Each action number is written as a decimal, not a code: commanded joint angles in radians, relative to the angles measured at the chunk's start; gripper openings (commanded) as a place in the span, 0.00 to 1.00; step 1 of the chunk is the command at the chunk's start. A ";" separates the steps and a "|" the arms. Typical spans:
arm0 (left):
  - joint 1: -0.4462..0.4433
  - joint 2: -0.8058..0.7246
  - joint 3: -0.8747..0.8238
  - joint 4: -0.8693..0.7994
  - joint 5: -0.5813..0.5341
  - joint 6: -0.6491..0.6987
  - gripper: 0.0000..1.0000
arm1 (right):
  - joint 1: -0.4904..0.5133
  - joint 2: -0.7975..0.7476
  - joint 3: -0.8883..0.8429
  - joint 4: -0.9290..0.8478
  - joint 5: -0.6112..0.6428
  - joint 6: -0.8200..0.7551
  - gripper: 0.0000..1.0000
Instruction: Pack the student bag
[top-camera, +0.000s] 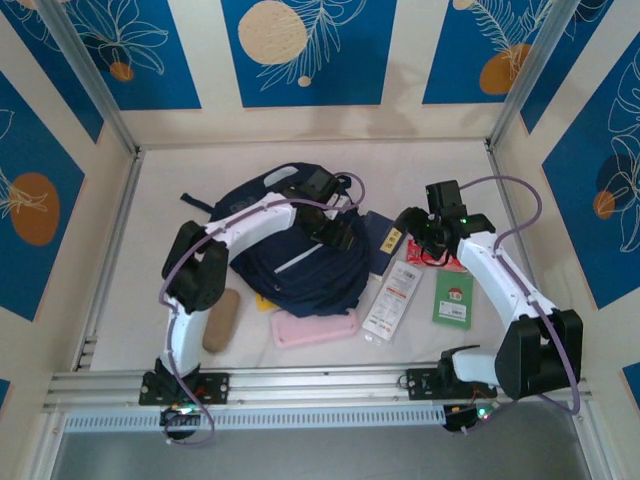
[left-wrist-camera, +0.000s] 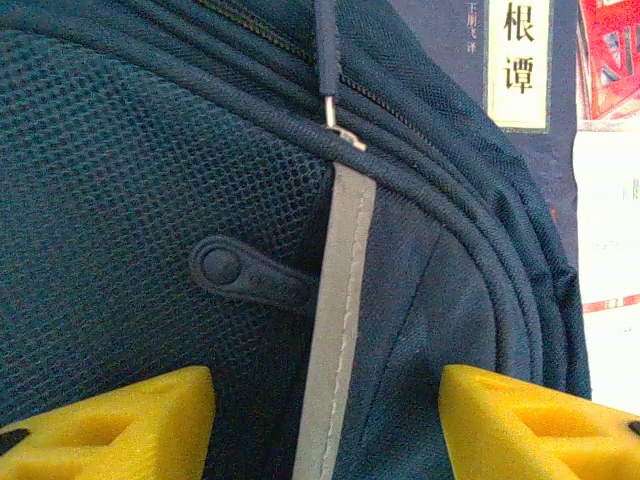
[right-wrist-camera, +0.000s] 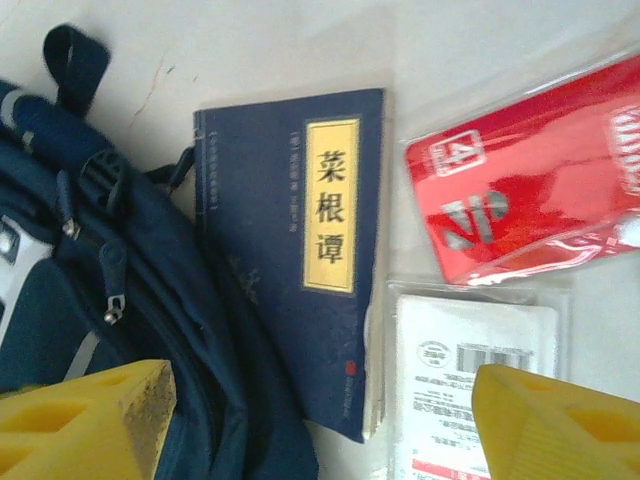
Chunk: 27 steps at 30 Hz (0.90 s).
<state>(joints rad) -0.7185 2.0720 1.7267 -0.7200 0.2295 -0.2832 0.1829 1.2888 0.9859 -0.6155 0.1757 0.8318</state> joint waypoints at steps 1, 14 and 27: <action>-0.008 0.024 0.066 -0.034 0.066 0.043 0.51 | -0.003 0.062 0.020 0.083 -0.145 -0.094 0.77; 0.023 -0.182 0.003 -0.047 0.065 0.243 0.00 | -0.033 0.447 0.360 0.070 -0.441 -0.149 0.81; 0.033 -0.366 0.024 -0.200 0.072 0.447 0.00 | -0.006 0.690 0.497 0.246 -0.738 0.010 0.99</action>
<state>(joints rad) -0.6872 1.7725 1.7252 -0.8989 0.2695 0.0849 0.1547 1.9255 1.4330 -0.4320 -0.4248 0.7872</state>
